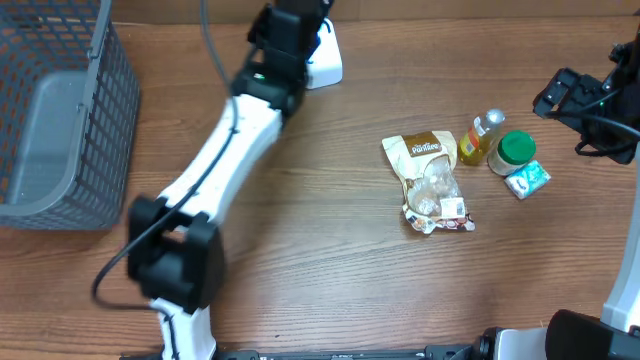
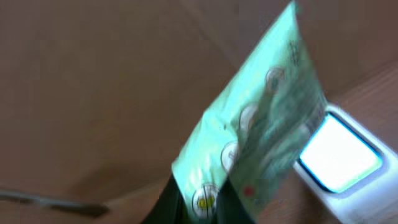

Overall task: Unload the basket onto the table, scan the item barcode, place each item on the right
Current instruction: 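Lift the wipes packet up to the white scanner with the left gripper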

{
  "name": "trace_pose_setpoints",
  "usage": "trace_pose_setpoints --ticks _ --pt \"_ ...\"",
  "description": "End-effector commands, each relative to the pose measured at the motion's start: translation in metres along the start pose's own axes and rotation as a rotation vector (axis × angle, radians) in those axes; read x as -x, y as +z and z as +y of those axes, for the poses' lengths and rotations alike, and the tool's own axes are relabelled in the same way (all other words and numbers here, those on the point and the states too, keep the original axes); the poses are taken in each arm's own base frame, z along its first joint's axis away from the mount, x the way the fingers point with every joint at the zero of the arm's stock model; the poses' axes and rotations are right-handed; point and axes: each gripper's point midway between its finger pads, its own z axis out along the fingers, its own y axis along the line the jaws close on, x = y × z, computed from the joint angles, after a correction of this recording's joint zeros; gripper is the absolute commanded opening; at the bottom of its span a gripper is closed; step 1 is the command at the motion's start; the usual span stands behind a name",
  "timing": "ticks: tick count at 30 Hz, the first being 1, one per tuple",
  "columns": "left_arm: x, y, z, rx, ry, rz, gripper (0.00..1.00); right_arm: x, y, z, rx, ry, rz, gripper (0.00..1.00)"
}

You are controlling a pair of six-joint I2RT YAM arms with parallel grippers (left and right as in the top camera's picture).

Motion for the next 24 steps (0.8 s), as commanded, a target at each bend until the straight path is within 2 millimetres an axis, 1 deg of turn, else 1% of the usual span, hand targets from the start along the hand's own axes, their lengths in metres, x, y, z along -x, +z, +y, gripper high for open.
trace_pose_setpoints --ticks 1,6,10,14,18,24 --pt "-0.010 0.012 0.011 0.273 0.203 0.099 0.04 0.006 -0.009 0.001 0.005 0.003 -0.037 1.00" --pt "-0.011 0.029 -0.018 0.292 0.336 0.079 0.04 0.006 -0.009 0.001 0.005 0.003 -0.037 1.00" --pt "-0.018 0.041 -0.034 0.302 0.449 0.091 0.04 0.006 -0.009 0.001 0.005 0.003 -0.037 1.00" --pt "-0.024 0.047 -0.037 0.356 0.485 0.105 0.04 0.006 -0.009 0.001 0.005 0.003 -0.037 1.00" --pt "-0.033 0.056 -0.047 0.361 0.547 0.120 0.04 0.006 -0.009 0.001 0.005 0.003 -0.037 1.00" --pt "-0.036 0.060 -0.055 0.354 0.532 0.111 0.04 0.006 -0.009 0.001 0.005 0.004 -0.037 1.00"
